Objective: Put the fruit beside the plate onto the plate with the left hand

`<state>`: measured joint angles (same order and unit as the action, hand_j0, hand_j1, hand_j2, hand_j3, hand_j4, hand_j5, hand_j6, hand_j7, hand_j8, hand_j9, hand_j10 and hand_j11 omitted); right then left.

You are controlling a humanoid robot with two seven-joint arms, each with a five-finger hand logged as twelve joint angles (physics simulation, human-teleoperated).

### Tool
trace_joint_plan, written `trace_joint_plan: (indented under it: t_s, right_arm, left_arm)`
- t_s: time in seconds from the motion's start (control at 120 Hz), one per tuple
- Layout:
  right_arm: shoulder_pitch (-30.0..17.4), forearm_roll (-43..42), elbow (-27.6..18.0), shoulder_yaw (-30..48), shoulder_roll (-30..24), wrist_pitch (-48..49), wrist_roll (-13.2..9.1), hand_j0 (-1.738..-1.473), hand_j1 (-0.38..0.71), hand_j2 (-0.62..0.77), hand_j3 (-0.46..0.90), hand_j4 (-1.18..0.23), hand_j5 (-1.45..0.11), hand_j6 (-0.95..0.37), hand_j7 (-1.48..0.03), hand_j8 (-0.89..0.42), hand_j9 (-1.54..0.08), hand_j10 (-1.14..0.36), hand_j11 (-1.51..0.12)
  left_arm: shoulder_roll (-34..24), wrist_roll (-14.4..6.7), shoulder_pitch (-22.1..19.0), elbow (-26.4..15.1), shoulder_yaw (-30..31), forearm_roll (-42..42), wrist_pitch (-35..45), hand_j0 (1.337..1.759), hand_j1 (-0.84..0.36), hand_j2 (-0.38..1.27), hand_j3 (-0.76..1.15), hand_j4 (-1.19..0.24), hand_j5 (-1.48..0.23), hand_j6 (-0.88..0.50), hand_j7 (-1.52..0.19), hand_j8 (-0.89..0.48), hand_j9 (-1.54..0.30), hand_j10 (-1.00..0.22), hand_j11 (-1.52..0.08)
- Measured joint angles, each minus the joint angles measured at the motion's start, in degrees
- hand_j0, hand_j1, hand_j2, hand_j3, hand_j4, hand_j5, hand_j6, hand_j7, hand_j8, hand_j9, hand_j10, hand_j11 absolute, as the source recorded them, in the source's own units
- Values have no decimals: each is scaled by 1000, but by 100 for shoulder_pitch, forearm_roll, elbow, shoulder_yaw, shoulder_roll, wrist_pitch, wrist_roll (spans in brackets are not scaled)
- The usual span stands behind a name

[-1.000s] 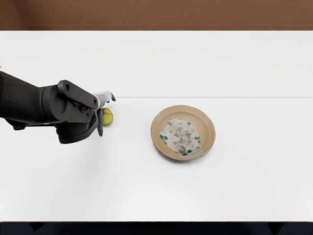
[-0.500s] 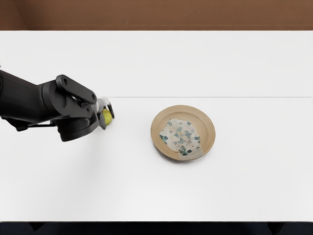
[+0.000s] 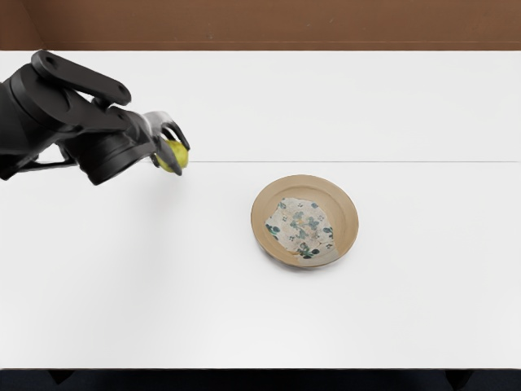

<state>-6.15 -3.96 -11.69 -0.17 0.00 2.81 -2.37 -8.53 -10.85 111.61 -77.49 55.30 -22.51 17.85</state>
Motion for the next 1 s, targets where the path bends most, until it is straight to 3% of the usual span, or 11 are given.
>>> trace_joint_plan:
  t_s: [0.05, 0.083, 0.183, 0.242, 0.342, 0.408, 0.417, 0.567, 0.642, 0.792, 1.0]
  right_arm:
    - [0, 0, 0, 0, 0, 0, 0, -1658, -331, -3, 0, -15, -19, -15, -20, -15, -20, -15, -20]
    - [0, 0, 0, 0, 0, 0, 0, -1658, -331, -3, 0, -15, -19, -15, -20, -15, -19, -15, -20]
    - [0, 0, 0, 0, 0, 0, 0, -1658, -331, -4, 0, -15, -19, -15, -20, -15, -19, -15, -20]
    - [0, 0, 0, 0, 0, 0, 0, -1658, -331, -4, 0, -15, -19, -15, -20, -15, -19, -15, -20]
    - [0, 0, 0, 0, 0, 0, 0, -1658, -331, -3, 0, -15, -19, -15, -19, -15, -19, -15, -19]
    - [0, 0, 0, 0, 0, 0, 0, -1658, -331, -3, 0, -15, -19, -15, -19, -15, -19, -15, -19]
    - [0, 0, 0, 0, 0, 0, 0, -1658, -331, -3, 0, -15, -19, -15, -19, -15, -19, -15, -19]
    - [0, 0, 0, 0, 0, 0, 0, -1658, -331, -3, 0, -15, -19, -15, -19, -15, -19, -15, -19]
    - [0, 0, 0, 0, 0, 0, 0, -1658, -331, -3, 0, -15, -19, -15, -19, -15, -19, -15, -19]
    - [0, 0, 0, 0, 0, 0, 0, -1658, -331, -3, 0, -15, -19, -15, -19, -15, -19, -15, -19]
    - [0, 0, 0, 0, 0, 0, 0, -1658, -331, -3, 0, -15, -20, -15, -20, -15, -20, -15, -20]
  left_arm:
    - [-55, 23, -1, 4, -375, -29, -243, 1655, -475, 297, 0, -570, -1182, -215, -1133, -30, -1111, -566, -1114]
    - [-113, 28, -25, 2, -655, -41, -431, 1653, -481, 370, 0, -582, -1218, -164, -1166, -107, -1140, -580, -1129]
    - [-139, 29, -112, 17, -1369, -64, -1039, 1651, -485, 483, 0, -532, -1361, -131, -1282, -103, -1212, -585, -1154]
    - [-123, 24, -140, 52, -1653, -46, -1269, 1650, -450, 578, 0, -577, -1374, -129, -1301, -103, -1221, -632, -1162]
    - [-114, 19, -229, 91, -1921, 41, -1465, 1649, -402, 693, 0, -673, -1316, -226, -1261, -252, -1208, -712, -1174]
    - [-106, 15, -324, 108, -2074, 123, -1523, 1650, -371, 693, 0, -717, -1289, -260, -1244, -301, -1197, -752, -1174]
    - [-106, 15, -333, 111, -2089, 131, -1522, 1650, -369, 679, 0, -728, -1275, -279, -1233, -360, -1195, -756, -1173]
    - [-105, 15, -360, 182, -2224, 209, -1564, 1653, -354, 723, 0, -775, -1226, -354, -1180, -414, -1162, -801, -1154]
    - [15, 13, -395, 238, -2243, 287, -1524, 1654, -284, 539, 0, -664, -1011, -380, -981, -413, -969, -681, -963]
    - [53, 5, -518, 315, -2252, 377, -1484, 1656, 32, 261, 0, -330, -499, -193, -485, -209, -479, -338, -476]
    - [-52, -43, -568, 306, -2223, 350, -1658, 1657, 227, 95, 0, -125, -188, -76, -183, -81, -180, -128, -180]
